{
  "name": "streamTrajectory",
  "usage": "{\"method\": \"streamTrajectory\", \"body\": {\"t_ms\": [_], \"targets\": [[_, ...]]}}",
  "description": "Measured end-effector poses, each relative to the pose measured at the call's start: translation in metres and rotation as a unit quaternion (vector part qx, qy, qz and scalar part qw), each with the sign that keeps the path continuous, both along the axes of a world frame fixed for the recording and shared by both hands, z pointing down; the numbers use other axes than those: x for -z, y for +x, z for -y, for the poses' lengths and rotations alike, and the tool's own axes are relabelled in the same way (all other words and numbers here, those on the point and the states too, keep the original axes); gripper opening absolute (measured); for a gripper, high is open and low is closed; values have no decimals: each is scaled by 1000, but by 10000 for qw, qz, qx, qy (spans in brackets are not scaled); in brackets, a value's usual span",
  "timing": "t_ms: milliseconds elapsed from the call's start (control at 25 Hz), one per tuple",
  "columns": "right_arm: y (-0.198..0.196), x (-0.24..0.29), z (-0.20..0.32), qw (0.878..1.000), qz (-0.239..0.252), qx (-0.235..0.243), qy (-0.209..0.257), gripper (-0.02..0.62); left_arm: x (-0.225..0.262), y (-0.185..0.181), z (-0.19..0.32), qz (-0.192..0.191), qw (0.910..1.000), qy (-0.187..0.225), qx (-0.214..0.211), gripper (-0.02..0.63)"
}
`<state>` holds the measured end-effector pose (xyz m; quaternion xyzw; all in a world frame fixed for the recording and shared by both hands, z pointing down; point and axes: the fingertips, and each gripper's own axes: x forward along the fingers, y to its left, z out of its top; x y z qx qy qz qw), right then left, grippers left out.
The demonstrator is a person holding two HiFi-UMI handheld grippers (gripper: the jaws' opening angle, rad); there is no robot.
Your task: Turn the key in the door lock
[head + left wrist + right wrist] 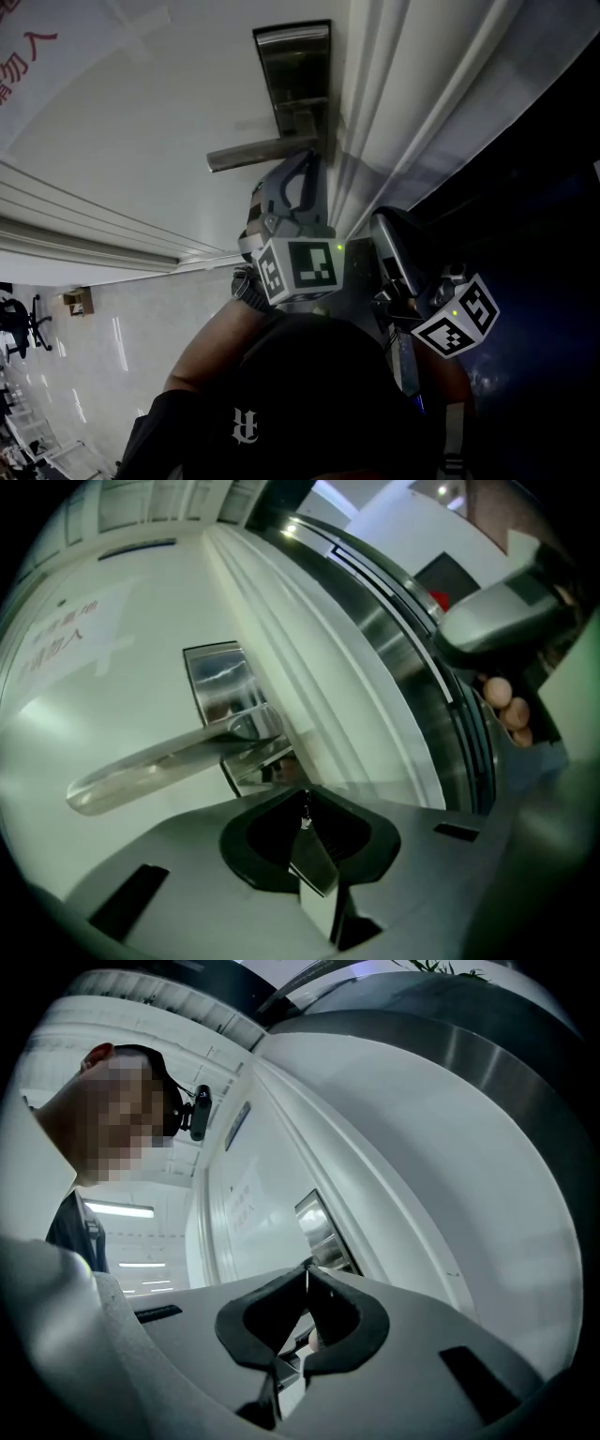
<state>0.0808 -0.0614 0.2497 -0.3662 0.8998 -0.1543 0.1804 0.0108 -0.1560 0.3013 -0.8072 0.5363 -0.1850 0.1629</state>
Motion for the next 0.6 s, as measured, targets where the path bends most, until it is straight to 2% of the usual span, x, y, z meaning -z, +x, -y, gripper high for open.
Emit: {"method": "streamTrajectory", "body": {"t_ms": [200,280,520,600], "targets": [[1,-5,11,9997,4,50,-219,17,-1,4,-1,897,9949,459,-65,32],[-1,-9,17,9992,69,91,-383,17,-2,5,-2,1116,9920,578,-110,32],[-6,-2,21,9984,260,232,-442,17,0,6,-5,978,9906,946,-135,32],[-8,0,21,9983,270,252,-444,17,1,5,-6,1096,9867,1193,-112,40]]}}
